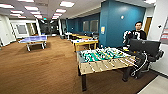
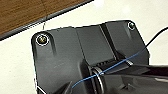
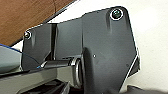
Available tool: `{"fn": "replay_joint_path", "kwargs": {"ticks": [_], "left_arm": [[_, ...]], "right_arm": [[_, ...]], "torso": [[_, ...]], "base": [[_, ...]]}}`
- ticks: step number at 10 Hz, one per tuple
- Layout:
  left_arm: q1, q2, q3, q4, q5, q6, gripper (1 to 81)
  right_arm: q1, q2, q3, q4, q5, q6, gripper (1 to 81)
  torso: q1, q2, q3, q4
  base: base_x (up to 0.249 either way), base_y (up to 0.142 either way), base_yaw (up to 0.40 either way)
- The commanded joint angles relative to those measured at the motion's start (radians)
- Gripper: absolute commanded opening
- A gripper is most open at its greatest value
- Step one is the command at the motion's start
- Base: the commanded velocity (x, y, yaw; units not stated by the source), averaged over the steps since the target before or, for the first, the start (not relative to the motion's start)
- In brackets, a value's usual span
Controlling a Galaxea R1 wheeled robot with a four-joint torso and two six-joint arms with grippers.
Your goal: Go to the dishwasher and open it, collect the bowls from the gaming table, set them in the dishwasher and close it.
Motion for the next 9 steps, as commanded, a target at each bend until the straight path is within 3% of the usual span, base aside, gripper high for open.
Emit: {"fn": "replay_joint_path", "kwargs": {"ticks": [1, 7, 9], "left_arm": [[-0.046, -0.007, 0.001, 0.008, 0.042, 0.002, 81.1], [-0.046, -0.005, -0.005, 0.005, 0.042, 0.000, 81.1], [-0.046, -0.005, -0.005, -0.001, 0.042, -0.003, 81.1]], "right_arm": [[0.054, 0.003, 0.003, -0.007, -0.048, -0.003, 81.1], [0.053, 0.005, 0.003, -0.007, -0.048, -0.004, 81.1], [0.053, 0.005, 0.003, -0.007, -0.048, -0.004, 81.1]], "torso": [[0.000, 0.000, 0.000, 0.000], [0.000, 0.000, 0.000, 0.000], [0.000, 0.000, 0.000, 0.000]], "base": [[0.000, 0.000, 0.367], [0.000, 0.000, 0.362], [0.000, 0.000, 0.178]]}}
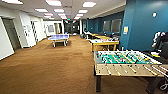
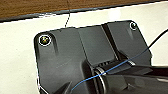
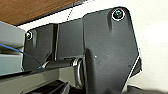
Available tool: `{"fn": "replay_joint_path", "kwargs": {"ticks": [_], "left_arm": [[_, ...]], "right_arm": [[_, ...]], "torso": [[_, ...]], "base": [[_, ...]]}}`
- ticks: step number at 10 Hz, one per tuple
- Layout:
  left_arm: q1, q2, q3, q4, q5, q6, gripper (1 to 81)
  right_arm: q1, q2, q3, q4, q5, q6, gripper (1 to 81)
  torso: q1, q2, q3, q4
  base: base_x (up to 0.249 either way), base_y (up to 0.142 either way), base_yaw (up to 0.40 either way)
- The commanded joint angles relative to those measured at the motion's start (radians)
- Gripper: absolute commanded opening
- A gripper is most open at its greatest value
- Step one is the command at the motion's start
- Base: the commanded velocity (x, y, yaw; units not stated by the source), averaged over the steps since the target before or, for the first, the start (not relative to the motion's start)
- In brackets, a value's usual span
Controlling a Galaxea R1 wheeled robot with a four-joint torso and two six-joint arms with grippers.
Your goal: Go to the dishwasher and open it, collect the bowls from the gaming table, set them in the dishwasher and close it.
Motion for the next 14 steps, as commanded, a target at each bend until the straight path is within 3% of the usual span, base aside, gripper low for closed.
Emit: {"fn": "replay_joint_path", "kwargs": {"ticks": [1, 4, 14], "left_arm": [[-0.046, -0.003, -0.003, 0.000, 0.043, -0.001, 81.1], [-0.046, -0.004, -0.003, -0.002, 0.043, -0.006, 81.1], [-0.046, -0.001, -0.003, -0.005, 0.043, -0.010, 81.1]], "right_arm": [[0.051, 0.002, 0.002, -0.006, -0.048, -0.004, 81.1], [0.051, 0.004, 0.002, -0.006, -0.048, -0.004, 81.1], [0.048, 0.002, 0.002, -0.006, -0.048, -0.004, 81.1]], "torso": [[0.000, 0.000, 0.000, 0.000], [0.000, 0.000, 0.000, 0.000], [0.000, 0.000, 0.000, 0.000]], "base": [[0.000, 0.000, 0.000], [0.000, -0.058, -0.041], [0.008, 0.000, 0.000]]}}
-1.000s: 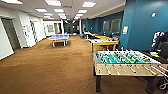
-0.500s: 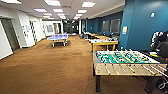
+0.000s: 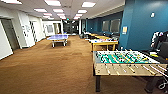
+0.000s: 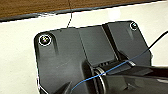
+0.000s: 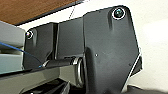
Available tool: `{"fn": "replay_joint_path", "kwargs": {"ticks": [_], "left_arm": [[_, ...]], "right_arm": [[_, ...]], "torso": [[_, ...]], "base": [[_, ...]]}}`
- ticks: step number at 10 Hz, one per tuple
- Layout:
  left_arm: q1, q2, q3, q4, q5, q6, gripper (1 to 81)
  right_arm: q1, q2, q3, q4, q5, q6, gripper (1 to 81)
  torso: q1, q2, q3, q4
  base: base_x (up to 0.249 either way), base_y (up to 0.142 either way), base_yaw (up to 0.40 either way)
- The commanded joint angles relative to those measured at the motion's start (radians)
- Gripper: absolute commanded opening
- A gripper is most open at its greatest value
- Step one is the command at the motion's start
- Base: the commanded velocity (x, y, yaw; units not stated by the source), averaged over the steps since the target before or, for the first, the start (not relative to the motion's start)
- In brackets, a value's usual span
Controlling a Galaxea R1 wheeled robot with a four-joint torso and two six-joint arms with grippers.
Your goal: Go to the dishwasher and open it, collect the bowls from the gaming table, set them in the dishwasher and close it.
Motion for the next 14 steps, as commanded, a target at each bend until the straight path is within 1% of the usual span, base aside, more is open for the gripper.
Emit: {"fn": "replay_joint_path", "kwargs": {"ticks": [1, 3, 14], "left_arm": [[-0.047, -0.004, 0.000, -0.003, 0.041, -0.005, 81.1], [-0.047, -0.004, 0.000, -0.003, 0.040, -0.005, 81.1], [-0.047, 0.001, 0.000, -0.001, 0.040, -0.004, 81.1]], "right_arm": [[0.053, 0.002, 0.002, -0.007, -0.048, -0.003, 81.1], [0.053, 0.004, 0.002, -0.006, -0.046, -0.003, 81.1], [0.053, 0.005, 0.002, -0.006, -0.048, -0.002, 81.1]], "torso": [[0.000, 0.000, 0.000, 0.000], [-0.001, 0.000, 0.000, 0.000], [-0.002, 0.000, 0.000, 0.000]], "base": [[0.083, 0.000, 0.000], [0.094, 0.000, 0.000], [0.137, 0.000, 0.000]]}}
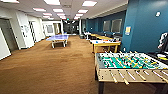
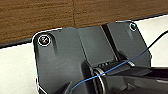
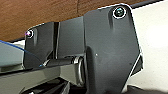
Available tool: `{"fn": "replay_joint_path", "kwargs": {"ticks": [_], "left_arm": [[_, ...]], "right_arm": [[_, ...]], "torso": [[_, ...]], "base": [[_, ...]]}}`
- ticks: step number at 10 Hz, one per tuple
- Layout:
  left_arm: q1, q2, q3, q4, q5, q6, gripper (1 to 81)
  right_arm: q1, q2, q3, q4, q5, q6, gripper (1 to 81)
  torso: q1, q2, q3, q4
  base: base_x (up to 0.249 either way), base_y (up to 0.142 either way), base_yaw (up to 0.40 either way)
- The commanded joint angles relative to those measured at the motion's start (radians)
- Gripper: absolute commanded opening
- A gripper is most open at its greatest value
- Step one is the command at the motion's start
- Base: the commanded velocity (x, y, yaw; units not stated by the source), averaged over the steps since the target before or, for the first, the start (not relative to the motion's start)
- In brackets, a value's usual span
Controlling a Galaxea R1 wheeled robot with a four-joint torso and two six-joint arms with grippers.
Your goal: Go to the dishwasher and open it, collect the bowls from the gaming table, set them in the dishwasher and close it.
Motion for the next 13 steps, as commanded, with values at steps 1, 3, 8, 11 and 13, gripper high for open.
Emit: {"fn": "replay_joint_path", "kwargs": {"ticks": [1, 3, 8, 11, 13], "left_arm": [[-0.043, -0.002, 0.000, -0.001, 0.041, -0.003, 81.1], [-0.043, -0.005, 0.000, -0.001, 0.041, -0.003, 81.1], [-0.043, -0.002, 0.000, 0.001, 0.041, 0.001, 81.1], [-0.043, -0.002, 0.000, 0.001, 0.043, 0.001, 81.1], [-0.043, -0.003, 0.000, -0.001, 0.041, 0.000, 81.1]], "right_arm": [[0.056, 0.003, 0.002, -0.006, -0.048, 0.000, 81.1], [0.060, 0.004, 0.002, -0.006, -0.048, 0.000, 81.1], [0.053, 0.004, -0.004, -0.007, -0.046, 0.000, 81.1], [0.051, 0.006, -0.004, -0.007, -0.045, 0.000, 81.1], [0.051, 0.006, -0.004, -0.007, -0.043, 0.000, 81.1]], "torso": [[0.000, 0.000, 0.000, 0.000], [0.000, 0.000, 0.000, 0.000], [-0.001, 0.000, 0.000, 0.000], [-0.002, -0.001, 0.000, 0.000], [-0.002, 0.000, 0.000, 0.000]], "base": [[0.133, 0.000, 0.000], [0.134, 0.000, 0.000], [0.134, 0.000, 0.000], [0.134, 0.000, 0.000], [0.134, 0.000, 0.000]]}}
